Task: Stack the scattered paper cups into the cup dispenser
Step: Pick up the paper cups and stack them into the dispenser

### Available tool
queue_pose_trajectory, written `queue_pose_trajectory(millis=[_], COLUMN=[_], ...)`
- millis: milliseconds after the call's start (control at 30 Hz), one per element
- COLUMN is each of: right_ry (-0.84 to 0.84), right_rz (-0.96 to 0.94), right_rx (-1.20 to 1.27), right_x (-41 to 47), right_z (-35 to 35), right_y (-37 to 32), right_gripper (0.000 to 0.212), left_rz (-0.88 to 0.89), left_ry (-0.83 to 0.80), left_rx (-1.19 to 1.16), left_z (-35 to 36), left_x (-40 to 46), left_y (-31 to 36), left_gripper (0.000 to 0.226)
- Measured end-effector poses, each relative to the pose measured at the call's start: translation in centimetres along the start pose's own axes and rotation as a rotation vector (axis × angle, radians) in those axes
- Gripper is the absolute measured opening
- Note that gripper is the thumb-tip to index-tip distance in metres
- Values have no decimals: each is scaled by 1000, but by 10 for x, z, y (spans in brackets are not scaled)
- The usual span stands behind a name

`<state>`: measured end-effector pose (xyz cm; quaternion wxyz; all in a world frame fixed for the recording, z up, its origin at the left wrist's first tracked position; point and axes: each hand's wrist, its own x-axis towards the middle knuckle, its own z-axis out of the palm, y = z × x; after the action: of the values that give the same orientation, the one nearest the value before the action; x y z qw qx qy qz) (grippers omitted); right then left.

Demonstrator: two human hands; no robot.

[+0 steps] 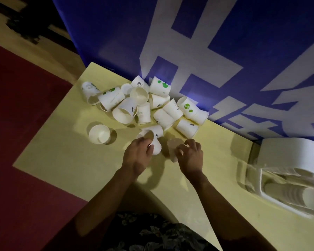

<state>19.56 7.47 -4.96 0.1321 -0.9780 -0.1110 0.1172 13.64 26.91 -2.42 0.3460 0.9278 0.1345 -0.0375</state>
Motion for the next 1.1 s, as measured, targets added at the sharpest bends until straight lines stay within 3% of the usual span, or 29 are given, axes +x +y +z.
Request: queue_pose_trajectory(millis=[167,267,500,833,1100], right_ry=[173,240,442,526,633], right_rz=[112,123,129,119,252], right_rx=[256,347,377,341,371], right_x=[-44,-72,-125,-182,-217], right_z=[-26,-46,-85,-140,-179], right_y=[23,40,105,247,358], right_gripper=[9,11,11,5,20], left_rz=[78,103,283,375,506], left_ry=[26,17,-20,13,-37], left_rx=[-2,-26,-18,-53,-101], left_z=[1,13,53,136,211], left_x=[-15,-27,-53,-90,-118], left_y=[40,62,140,283,395], left_gripper=[28,21,24,21,20])
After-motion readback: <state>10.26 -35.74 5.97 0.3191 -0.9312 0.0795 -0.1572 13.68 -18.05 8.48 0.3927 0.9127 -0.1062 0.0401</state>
